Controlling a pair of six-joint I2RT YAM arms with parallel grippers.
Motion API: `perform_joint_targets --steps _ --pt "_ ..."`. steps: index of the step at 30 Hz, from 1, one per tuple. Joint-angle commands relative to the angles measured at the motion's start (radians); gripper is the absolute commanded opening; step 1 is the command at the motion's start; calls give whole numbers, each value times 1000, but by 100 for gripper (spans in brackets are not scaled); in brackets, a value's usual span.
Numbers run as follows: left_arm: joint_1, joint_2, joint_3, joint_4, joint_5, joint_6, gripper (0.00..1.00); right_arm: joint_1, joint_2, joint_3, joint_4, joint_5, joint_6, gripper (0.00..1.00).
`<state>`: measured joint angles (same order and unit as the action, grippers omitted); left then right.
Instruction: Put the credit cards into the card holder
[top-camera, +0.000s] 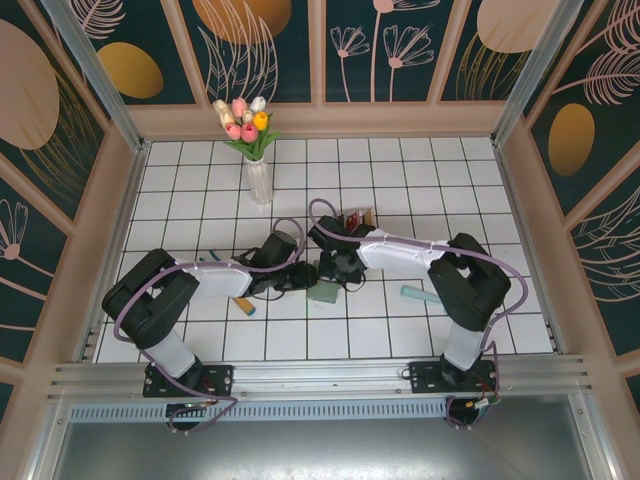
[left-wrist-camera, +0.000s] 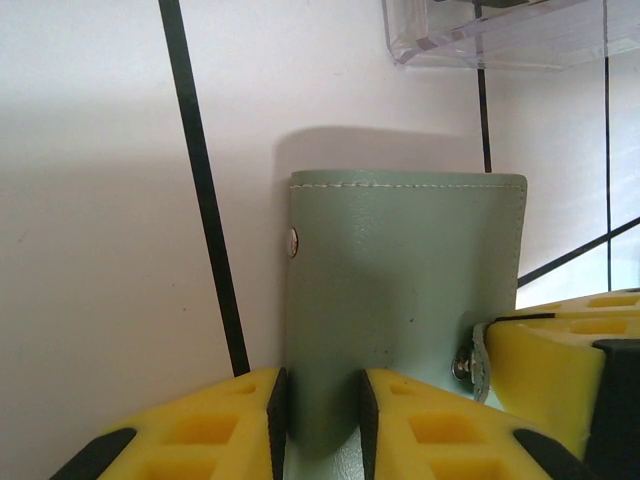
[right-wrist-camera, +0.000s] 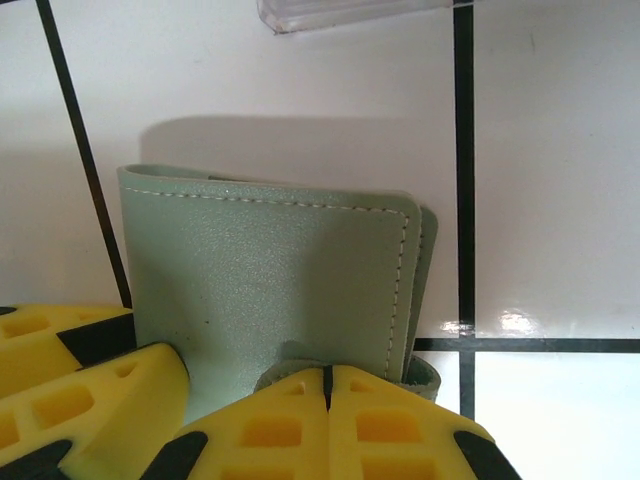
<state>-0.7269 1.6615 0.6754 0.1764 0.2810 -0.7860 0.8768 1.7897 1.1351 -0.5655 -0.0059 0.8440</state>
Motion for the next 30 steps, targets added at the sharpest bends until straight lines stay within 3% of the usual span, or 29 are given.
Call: perform_joint_targets --steps 1,8,14,19,30 --pt "-14 30 -6 -9 4 4 27 13 95 23 -76 11 -17 3" --pt "-15 8 -44 47 -8 -33 24 31 233 130 -169 -22 -60 2" --pt "-14 -83 -138 122 -92 -112 23 62 397 256 -315 16 -70 1" --pt "-15 -238 -244 134 -211 -181 25 78 536 362 -413 40 -106 0" --pt "-13 -633 -379 -81 -469 -241 28 148 825 585 -486 57 -77 1"
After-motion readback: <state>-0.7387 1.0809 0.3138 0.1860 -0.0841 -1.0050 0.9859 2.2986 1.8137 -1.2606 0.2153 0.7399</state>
